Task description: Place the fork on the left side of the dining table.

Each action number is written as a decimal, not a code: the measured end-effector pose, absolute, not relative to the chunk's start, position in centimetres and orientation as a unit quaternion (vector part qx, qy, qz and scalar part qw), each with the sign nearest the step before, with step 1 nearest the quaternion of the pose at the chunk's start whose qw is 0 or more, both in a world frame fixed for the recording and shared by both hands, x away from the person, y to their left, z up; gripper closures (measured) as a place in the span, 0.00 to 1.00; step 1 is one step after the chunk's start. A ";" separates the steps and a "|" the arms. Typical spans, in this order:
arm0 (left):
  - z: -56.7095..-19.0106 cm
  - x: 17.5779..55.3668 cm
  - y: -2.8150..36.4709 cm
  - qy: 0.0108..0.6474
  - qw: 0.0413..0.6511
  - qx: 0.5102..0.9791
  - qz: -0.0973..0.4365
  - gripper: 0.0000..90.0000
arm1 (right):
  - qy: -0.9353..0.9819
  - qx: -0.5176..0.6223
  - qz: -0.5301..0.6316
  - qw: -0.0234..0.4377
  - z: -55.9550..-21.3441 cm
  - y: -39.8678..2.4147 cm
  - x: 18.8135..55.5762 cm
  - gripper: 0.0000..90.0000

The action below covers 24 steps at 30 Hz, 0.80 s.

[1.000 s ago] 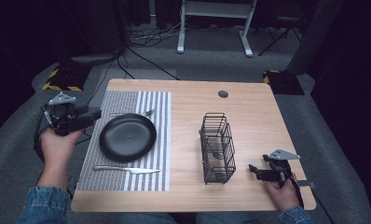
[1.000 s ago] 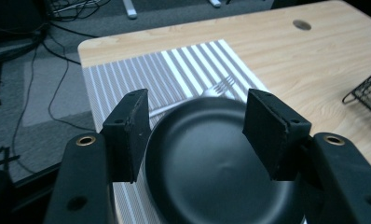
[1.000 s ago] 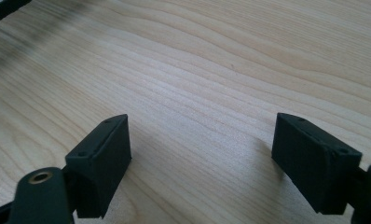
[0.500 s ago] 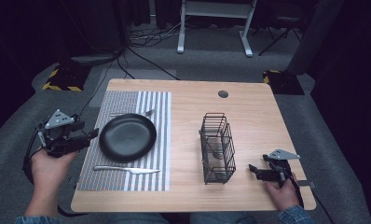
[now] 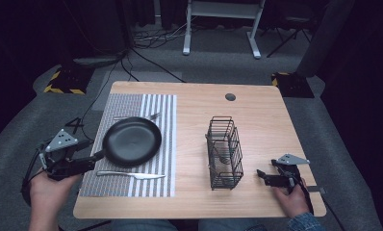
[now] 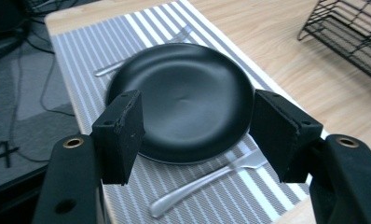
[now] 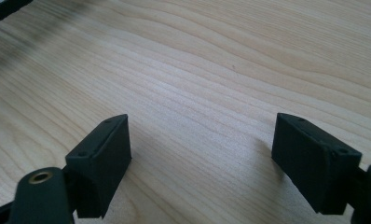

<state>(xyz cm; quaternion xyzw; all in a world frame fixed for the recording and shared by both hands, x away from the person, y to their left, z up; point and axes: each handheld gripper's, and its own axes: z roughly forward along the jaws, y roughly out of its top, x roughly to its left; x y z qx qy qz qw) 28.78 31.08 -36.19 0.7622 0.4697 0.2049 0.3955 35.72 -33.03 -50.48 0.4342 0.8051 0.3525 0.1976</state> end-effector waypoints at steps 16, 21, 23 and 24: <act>-42.5 26.3 32.2 0.495 0.407 0.740 0.205 0.33 | 0.806 0.433 0.353 0.197 -50.5 -33.0 35.7 0.22; -44.5 26.2 32.6 0.503 0.396 0.743 0.197 0.32 | 0.806 0.433 0.353 0.197 -50.5 -33.0 35.7 0.22; -45.2 26.2 32.7 0.509 0.388 0.743 0.196 0.32 | 0.806 0.433 0.353 0.197 -50.5 -33.0 35.7 0.22; -45.4 26.2 32.8 0.510 0.388 0.743 0.196 0.31 | 0.806 0.433 0.353 0.197 -50.5 -33.0 35.7 0.22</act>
